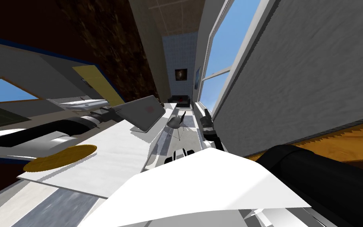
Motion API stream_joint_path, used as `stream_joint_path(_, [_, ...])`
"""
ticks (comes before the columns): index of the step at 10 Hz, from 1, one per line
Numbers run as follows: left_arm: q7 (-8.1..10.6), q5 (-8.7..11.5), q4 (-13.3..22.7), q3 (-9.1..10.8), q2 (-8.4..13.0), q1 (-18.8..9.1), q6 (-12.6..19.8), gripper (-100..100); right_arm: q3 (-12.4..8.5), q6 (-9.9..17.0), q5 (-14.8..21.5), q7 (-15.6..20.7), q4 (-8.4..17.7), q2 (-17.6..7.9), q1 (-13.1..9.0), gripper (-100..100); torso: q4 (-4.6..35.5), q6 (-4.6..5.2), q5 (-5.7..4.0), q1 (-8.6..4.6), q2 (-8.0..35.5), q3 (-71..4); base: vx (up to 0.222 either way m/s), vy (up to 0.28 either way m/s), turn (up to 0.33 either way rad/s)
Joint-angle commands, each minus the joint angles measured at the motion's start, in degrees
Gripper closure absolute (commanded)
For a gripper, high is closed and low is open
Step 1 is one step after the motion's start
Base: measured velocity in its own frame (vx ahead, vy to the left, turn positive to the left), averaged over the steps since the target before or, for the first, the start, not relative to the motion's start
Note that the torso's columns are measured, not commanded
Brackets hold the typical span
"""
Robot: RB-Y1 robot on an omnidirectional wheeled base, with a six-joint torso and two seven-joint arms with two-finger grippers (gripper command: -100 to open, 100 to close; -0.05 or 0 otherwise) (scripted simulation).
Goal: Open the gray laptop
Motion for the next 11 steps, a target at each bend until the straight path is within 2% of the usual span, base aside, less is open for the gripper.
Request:
stream_joint_path(1, [1.19, -4.5, 4.6, 0.42, -4.6, -4.8, 4.2, 100, 0.0, 0.0, 0.0, 0.0, 0.0, 0.0, 0.0, 0, 0.1, -0.14, 0.12, 0.22, 0.1, 0.1, -0.063, 0.163, -0.014])
stream_joint_path(2, [1.19, -4.5, 5.9, 0.42, -6.5, -6.1, 4.2, 100, 0.0, 0.0, 0.0, 0.0, 0.0, 0.0, 0.0, 0, 0.0, -0.26, 0.02, -0.22, -0.3, -0.1, 0.002, 0.023, 0.085])
stream_joint_path(3, [1.19, -4.5, 5.9, 0.42, -7.6, -6.1, 4.2, 100, 0.0, 0.0, 0.0, 0.0, 0.0, 0.0, 0.0, 0, -0.1, -0.13, -0.16, -0.69, -0.5, -0.3, 0.013, -0.035, 0.028])
stream_joint_path(4, [3.9, -7.3, 8.3, 0.52, -9.9, -8.8, 7.4, 100, 0.0, 0.0, 0.0, 0.0, 0.0, 0.0, 0.0, 0, -0.1, -0.06, -0.22, -0.77, -0.5, -0.3, -0.091, 0.199, -0.312])
stream_joint_path(5, [3.91, -9.0, 10.0, 0.52, -12.1, -10.6, 8.8, 100, 0.0, 0.0, 0.0, 0.0, 0.0, 0.0, 0.0, 0, 0.0, 0.02, 0.03, 0.18, -0.1, 0.0, -0.171, 0.143, -0.561])
stream_joint_path(6, [3.91, -10.8, 11.9, 0.52, -13.7, -12.4, 9.5, 100, 0.0, 0.0, 0.0, 0.0, 0.0, 0.0, 0.0, 0, 0.0, 0.15, 0.1, -0.02, 0.0, 0.1, -0.059, 0.045, -0.196])
stream_joint_path(7, [3.91, -10.8, 13.1, 0.52, -15.4, -13.9, 9.5, 100, 0.0, 0.0, 0.0, 0.0, 0.0, 0.0, 0.0, 0, -0.1, -0.1, -0.05, -0.38, -0.4, -0.2, 0.009, -0.007, 0.03])
stream_joint_path(9, [3.91, -10.8, 13.1, 0.52, -15.9, -13.9, 9.5, 100, 0.0, 0.0, 0.0, 0.0, 0.0, 0.0, 0.1, 0, -0.1, -0.09, -0.1, -0.42, -0.5, -0.3, 0.015, -0.012, 0.05])
stream_joint_path(10, [6.63, -13.7, 15.9, 0.62, -18.6, -16.6, 12.3, 100, 0.0, 0.0, 0.0, 0.0, 0.0, 0.0, 0.0, 0, 0.0, -0.09, -0.05, -0.26, -0.3, -0.1, -0.109, 0.088, -0.362])
stream_joint_path(11, [6.63, -15.2, 17.3, 0.62, -20.3, -17.8, 13.6, 100, 0.0, 0.0, 0.0, 0.0, 0.0, 0.0, 0.0, 0, 0.1, 0.04, 0.05, 0.06, 0.1, 0.1, -0.145, 0.117, -0.479])
